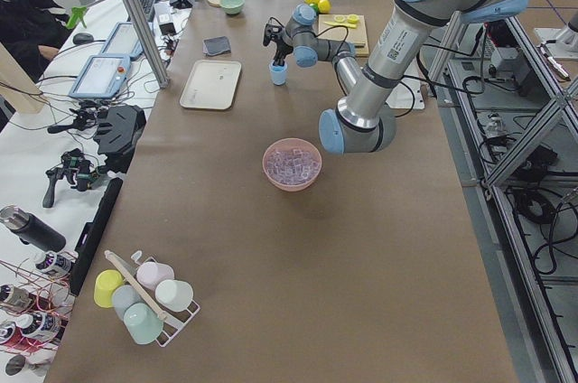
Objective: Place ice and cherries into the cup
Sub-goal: 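Open the left gripper to drop the ice into the cup, then raise the left gripper away from the cup while the right gripper moves over the cherry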
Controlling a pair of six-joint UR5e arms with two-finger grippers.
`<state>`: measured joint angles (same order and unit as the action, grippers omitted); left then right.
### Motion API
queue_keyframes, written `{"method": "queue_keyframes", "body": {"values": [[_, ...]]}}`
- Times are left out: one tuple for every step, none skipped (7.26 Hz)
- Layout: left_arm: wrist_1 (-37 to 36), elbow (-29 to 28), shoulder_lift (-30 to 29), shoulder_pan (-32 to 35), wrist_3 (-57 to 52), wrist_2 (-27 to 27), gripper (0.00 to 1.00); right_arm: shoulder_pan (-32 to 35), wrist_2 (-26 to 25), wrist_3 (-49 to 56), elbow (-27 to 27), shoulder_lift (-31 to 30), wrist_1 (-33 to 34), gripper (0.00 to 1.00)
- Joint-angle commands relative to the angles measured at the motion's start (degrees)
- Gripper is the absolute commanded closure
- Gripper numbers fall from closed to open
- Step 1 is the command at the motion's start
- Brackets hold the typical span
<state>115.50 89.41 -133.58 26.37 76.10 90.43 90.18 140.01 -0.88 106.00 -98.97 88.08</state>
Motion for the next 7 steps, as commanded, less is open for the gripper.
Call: {"method": "queue_keyframes", "body": {"values": [[-0.18,1.29,0.07,-0.18,0.1,-1.4,0.03,0.0,-0.17,0.09,0.0,0.0,-0.1,0.0],[-0.71,4.52,1.03,-0.01,-0.16,-1.22,0.03,0.0,-0.79,0.09,0.09,0.0,-0.11,0.0],[-4.98,9.25,2.43,0.69,-0.43,0.26,0.03,0.0,-0.79,0.09,0.17,0.18,-0.11,0.0],[-13.37,14.08,2.27,4.35,-1.82,5.06,0.03,-0.44,-0.79,0.09,0.61,0.79,-0.11,0.0],[-19.98,18.65,2.62,9.18,-8.88,8.67,0.03,-2.44,-0.71,-0.17,0.35,2.79,0.07,0.0],[-24.92,21.57,5.14,13.83,-14.96,12.02,0.03,-5.16,-0.53,-6.7,0.44,5.86,-0.1,0.0],[-25.14,25.25,9.43,17.19,-18.24,13.79,0.03,-10.41,-2.53,-10.77,0.35,9.63,-0.19,0.0]]}}
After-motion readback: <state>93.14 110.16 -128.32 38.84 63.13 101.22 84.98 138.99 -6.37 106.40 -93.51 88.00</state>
